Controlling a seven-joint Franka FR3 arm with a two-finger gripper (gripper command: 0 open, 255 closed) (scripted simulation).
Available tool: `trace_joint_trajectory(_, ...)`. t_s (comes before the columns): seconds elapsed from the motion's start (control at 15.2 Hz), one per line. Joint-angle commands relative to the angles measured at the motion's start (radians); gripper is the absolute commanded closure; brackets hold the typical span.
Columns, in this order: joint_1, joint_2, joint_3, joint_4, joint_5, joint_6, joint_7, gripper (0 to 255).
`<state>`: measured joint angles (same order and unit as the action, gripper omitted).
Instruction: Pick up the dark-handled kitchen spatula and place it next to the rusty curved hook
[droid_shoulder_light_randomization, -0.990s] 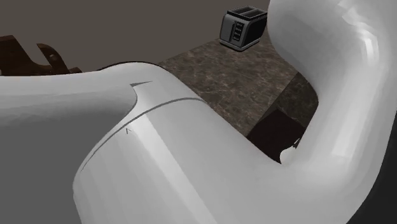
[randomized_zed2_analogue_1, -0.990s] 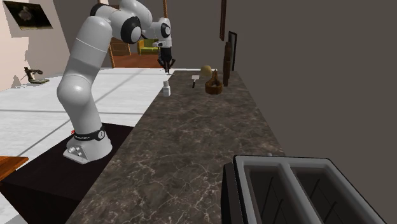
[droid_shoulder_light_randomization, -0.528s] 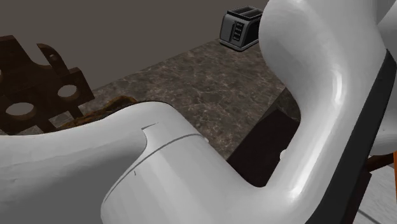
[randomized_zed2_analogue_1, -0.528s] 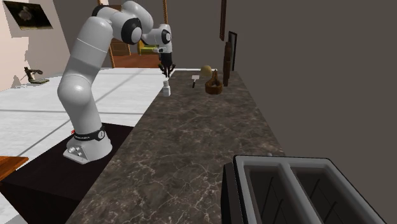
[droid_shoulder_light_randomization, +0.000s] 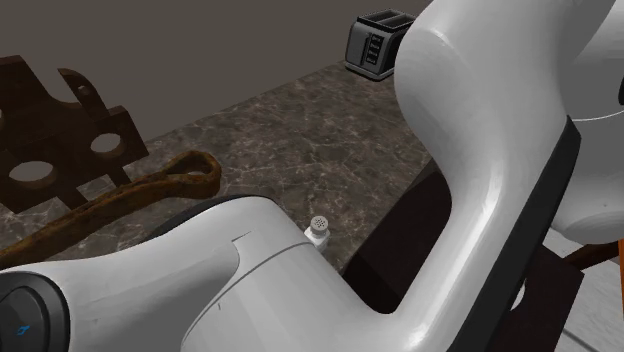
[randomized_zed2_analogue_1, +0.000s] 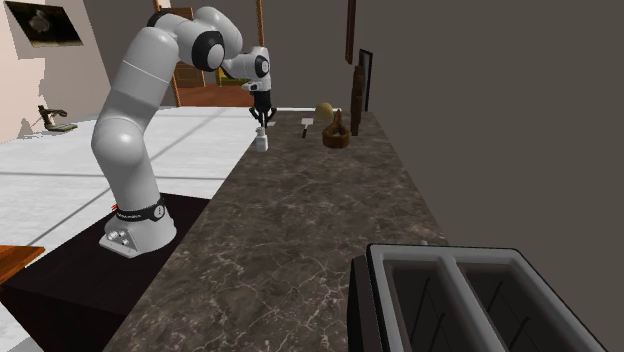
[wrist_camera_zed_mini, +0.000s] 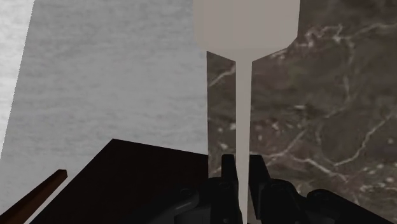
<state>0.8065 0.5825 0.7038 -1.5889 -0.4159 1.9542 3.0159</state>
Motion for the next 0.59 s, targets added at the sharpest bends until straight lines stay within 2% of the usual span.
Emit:
trace_joint_trajectory(0.0,0.0,-0.001,-0.001,-0.002,0.0,0.002,0.0,255)
trace_joint_trajectory(0.26,0.0,-0.001,-0.001,-0.002,0.0,0.002,0.0,255)
trace_joint_trajectory(0.33,0.0,-0.001,-0.001,-0.002,0.0,0.002,0.0,0)
trace_joint_trajectory(0.53,0.0,-0.001,-0.001,-0.002,0.0,0.002,0.0,0)
